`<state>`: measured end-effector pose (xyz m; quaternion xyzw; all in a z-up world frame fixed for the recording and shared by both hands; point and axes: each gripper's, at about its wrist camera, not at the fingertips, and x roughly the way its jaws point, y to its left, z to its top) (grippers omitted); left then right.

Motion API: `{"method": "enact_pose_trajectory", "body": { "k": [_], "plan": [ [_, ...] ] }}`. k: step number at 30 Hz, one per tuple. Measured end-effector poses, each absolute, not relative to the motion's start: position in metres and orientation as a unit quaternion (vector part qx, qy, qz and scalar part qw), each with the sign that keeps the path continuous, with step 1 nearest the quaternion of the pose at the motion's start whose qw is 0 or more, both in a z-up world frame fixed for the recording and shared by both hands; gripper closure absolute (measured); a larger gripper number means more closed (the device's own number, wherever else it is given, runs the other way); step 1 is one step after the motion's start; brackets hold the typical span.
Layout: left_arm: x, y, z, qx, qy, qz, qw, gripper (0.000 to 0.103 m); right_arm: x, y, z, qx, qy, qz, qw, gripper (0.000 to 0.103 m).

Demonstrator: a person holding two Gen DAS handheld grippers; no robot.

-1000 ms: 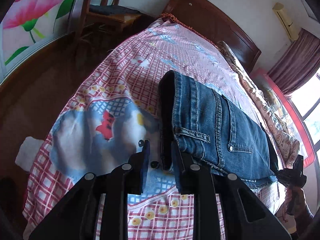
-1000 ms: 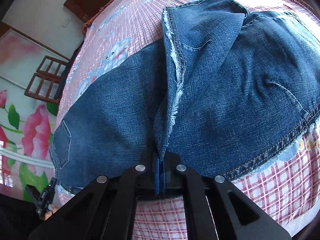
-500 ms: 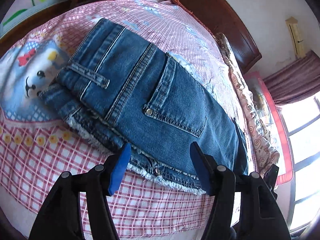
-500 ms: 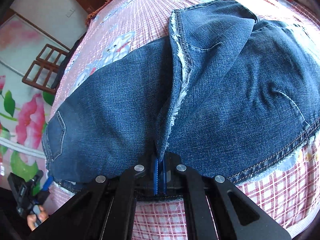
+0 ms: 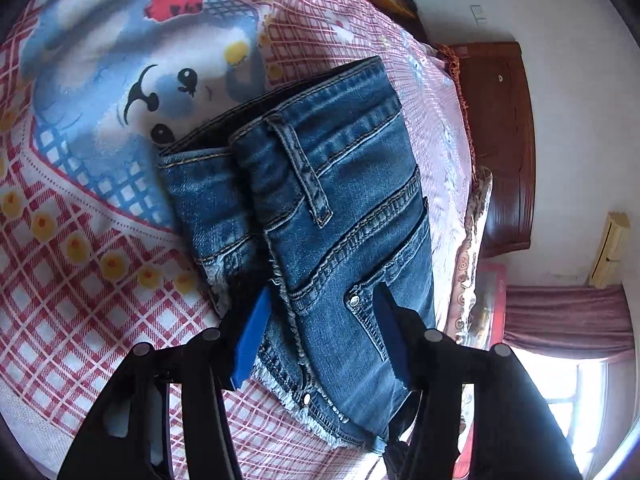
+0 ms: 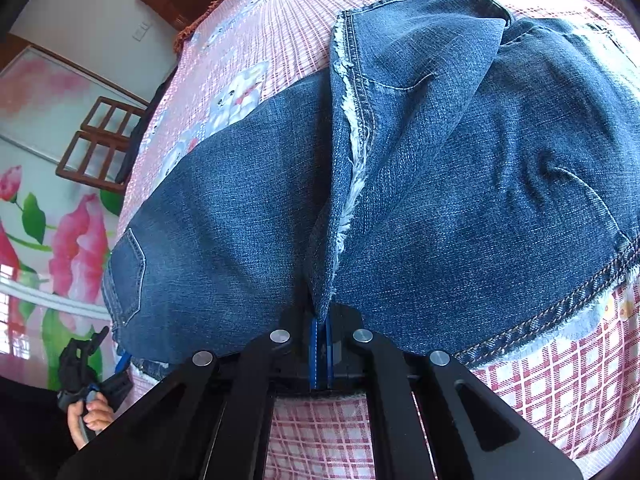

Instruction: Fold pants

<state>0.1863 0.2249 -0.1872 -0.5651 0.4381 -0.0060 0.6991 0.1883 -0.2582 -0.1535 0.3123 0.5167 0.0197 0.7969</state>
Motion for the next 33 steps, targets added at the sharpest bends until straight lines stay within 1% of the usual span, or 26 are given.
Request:
{"method": "enact_pose_trajectory", "body": {
  "k": [1,2,3,5,6,7,8,9,10,17,22,25,29,30,31,32,33],
  "plan": [
    [0.185,0.223,-0.182,-0.559,0.435,0.000,0.706,0.045,0.188,-0.259,-0.154,0.313,0.517,0.020,0.797,0.101],
    [0.185,0.221,-0.178,-0.548,0.427,0.002,0.720,0.043,0.187,-0.260,-0.154,0.313,0.516,0.021,0.797,0.101],
    [0.186,0.218,-0.178,-0.541,0.428,0.013,0.724,0.043,0.187,-0.260,-0.155,0.312,0.516,0.021,0.797,0.101],
    [0.188,0.223,-0.187,-0.570,0.406,0.003,0.714,0.044,0.187,-0.260,-0.154,0.311,0.516,0.022,0.798,0.101],
    [0.189,0.225,-0.191,-0.580,0.395,-0.002,0.712,0.048,0.186,-0.260,-0.154,0.310,0.515,0.024,0.799,0.101],
    [0.189,0.226,-0.195,-0.590,0.391,-0.006,0.706,0.066,0.185,-0.261,-0.155,0.313,0.515,0.025,0.798,0.101],
    [0.188,0.228,-0.198,-0.601,0.383,-0.014,0.701,0.075,0.185,-0.262,-0.155,0.317,0.514,0.027,0.797,0.101],
    [0.186,0.231,-0.198,-0.602,0.379,-0.013,0.702,0.095,0.184,-0.264,-0.156,0.320,0.512,0.029,0.796,0.101],
    [0.184,0.231,-0.195,-0.593,0.379,-0.004,0.710,0.101,0.183,-0.264,-0.155,0.319,0.511,0.030,0.798,0.101],
    [0.173,0.233,-0.161,-0.568,0.350,-0.015,0.745,0.101,0.174,-0.264,-0.140,0.311,0.498,0.034,0.808,0.101],
    [0.161,0.234,-0.145,-0.547,0.351,-0.029,0.760,0.101,0.162,-0.266,-0.130,0.305,0.496,0.040,0.812,0.101],
    [0.151,0.239,-0.155,-0.535,0.364,-0.023,0.762,0.101,0.157,-0.266,-0.137,0.303,0.505,0.040,0.807,0.101],
    [0.153,0.239,-0.189,-0.495,0.409,0.014,0.766,0.100,0.159,-0.258,-0.152,0.273,0.518,0.032,0.810,0.101],
    [0.150,0.239,-0.197,-0.498,0.411,0.014,0.763,0.098,0.158,-0.255,-0.152,0.262,0.517,0.030,0.814,0.101],
    [0.149,0.241,-0.200,-0.501,0.404,0.009,0.765,0.097,0.159,-0.252,-0.149,0.249,0.521,0.029,0.816,0.100],
    [0.149,0.242,-0.197,-0.498,0.410,0.011,0.764,0.097,0.160,-0.252,-0.147,0.247,0.529,0.026,0.812,0.094],
    [0.147,0.243,-0.191,-0.496,0.417,0.019,0.762,0.094,0.159,-0.254,-0.143,0.254,0.540,0.023,0.802,0.087]
  ]
}}
